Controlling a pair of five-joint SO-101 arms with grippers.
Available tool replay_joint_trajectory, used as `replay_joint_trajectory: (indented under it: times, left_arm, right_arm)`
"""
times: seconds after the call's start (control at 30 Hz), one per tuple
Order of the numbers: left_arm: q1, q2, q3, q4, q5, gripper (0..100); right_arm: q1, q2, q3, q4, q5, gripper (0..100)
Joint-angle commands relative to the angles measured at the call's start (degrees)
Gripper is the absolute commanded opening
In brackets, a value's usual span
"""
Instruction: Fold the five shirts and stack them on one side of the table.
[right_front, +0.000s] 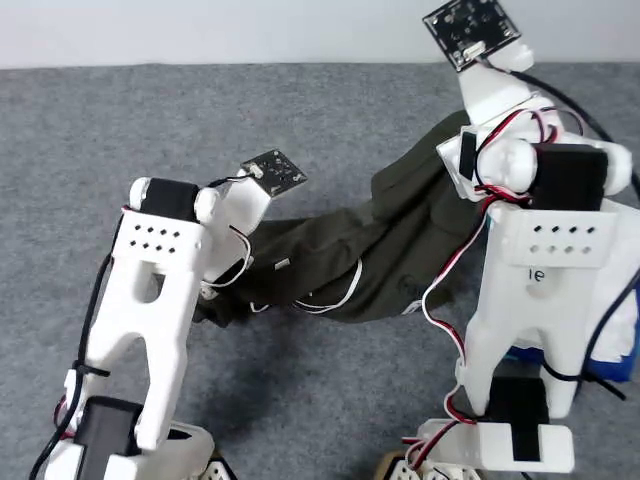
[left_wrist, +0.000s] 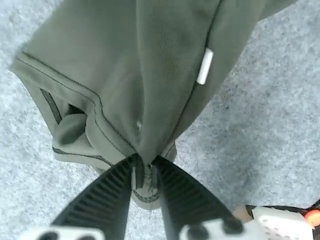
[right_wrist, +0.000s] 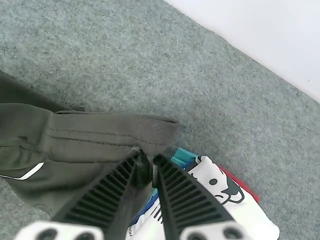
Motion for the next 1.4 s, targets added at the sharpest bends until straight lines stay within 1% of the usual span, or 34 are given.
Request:
replay_joint_trajectory:
  times: [0.0, 0.1, 0.17, 0.27, 0.33, 0.43, 0.57, 0.67, 0.77, 0.87, 0.97, 1.07, 1.2, 1.27, 1.37]
  left_arm:
    - [0.6, -1.8, -0.2, 1.5, 0.8, 0]
    - [2.5, -2.8, 0.3, 1.6, 1.4, 0]
    - [3.3, -6.9, -1.1, 1.6, 3.8, 0]
    - [3.6, -14.1, -7.2, 1.6, 7.3, 0]
    - [2.0, -17.4, -11.9, 1.5, 9.0, 0]
    - [-2.4, -18.5, -17.0, 1.4, 9.8, 0]
    - [-10.3, -18.9, -23.6, 1.3, 9.7, 0]
    - [-17.1, -18.3, -31.4, 1.1, 9.7, 0]
    - [-23.4, -18.4, -35.9, -2.6, 9.7, 0]
    - [-27.3, -18.4, -40.0, -6.1, 9.1, 0]
    - [-28.5, -18.4, -42.6, -8.9, 4.2, 0]
    - [-28.6, -18.5, -43.5, -10.1, 1.2, 0]
    - [-28.6, -18.7, -43.5, -10.5, 0.9, 0]
    - [-28.7, -19.0, -43.6, -12.0, 1.1, 0]
    - [-28.7, -18.9, -48.0, -14.2, 1.1, 0]
  right_arm:
    - [-0.4, -2.9, -1.6, -0.8, -0.5, 1.0]
    - [-0.4, -2.9, -1.6, -0.8, -0.5, 1.0]
    - [-0.3, -2.9, -1.6, -0.8, -0.5, 1.0]
    - [-0.3, -2.9, -1.6, -0.8, -0.5, 1.0]
    - [-0.3, -3.0, -1.6, -0.8, -0.5, 1.0]
    - [-0.3, -3.3, -1.6, -1.2, -0.5, 1.0]
    - [-0.3, -3.6, -2.5, -1.5, -0.5, 1.0]
    - [-0.1, -4.7, -7.0, -1.8, -0.6, 1.0]
    - [0.0, -6.1, -12.6, -5.0, -0.6, 1.0]
    - [0.0, -7.2, -18.4, -10.2, -0.5, 1.0]
    - [0.0, -7.6, -23.6, -15.5, -0.3, 1.0]
    - [-0.2, -7.7, -26.7, -19.8, -0.2, 1.0]
    - [-0.3, -7.9, -27.5, -22.6, -0.2, 1.0]
    - [-0.3, -8.8, -28.2, -23.8, -0.2, 1.0]
    - [-0.3, -10.9, -29.5, -25.5, 0.0, 1.0]
